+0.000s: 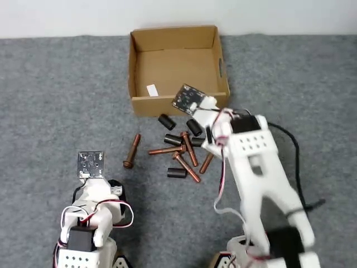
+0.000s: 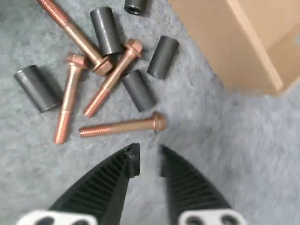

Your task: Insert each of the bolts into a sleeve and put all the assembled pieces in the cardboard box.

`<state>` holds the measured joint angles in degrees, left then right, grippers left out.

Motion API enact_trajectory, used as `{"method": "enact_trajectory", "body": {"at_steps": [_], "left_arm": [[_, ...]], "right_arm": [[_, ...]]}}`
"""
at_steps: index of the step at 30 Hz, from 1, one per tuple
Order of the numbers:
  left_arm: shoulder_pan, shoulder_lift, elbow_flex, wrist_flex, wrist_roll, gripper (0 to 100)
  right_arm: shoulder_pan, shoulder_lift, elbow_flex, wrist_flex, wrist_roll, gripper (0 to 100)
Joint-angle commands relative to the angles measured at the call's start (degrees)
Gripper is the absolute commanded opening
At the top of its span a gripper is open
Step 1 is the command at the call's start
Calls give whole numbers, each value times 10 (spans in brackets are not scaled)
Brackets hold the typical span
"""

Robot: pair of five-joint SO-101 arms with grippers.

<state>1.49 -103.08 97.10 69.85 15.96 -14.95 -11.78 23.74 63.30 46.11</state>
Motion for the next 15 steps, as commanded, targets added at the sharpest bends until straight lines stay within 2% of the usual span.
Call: {"method": "enact_trajectory", "body": {"at_steps": [1,5,11,15], "left_arm": [[-3,1,-6,4,3,6],[-3,1,-6,4,3,6],[-3,1,-6,4,3,6],[-3,1,-6,4,3,6]], "right_arm": [[-2,79,-94,12,36,196],[-8,178,-192,84,68,199],[-15,321,-346,185,70,201],[-16,387,-418,208,71,201]]}}
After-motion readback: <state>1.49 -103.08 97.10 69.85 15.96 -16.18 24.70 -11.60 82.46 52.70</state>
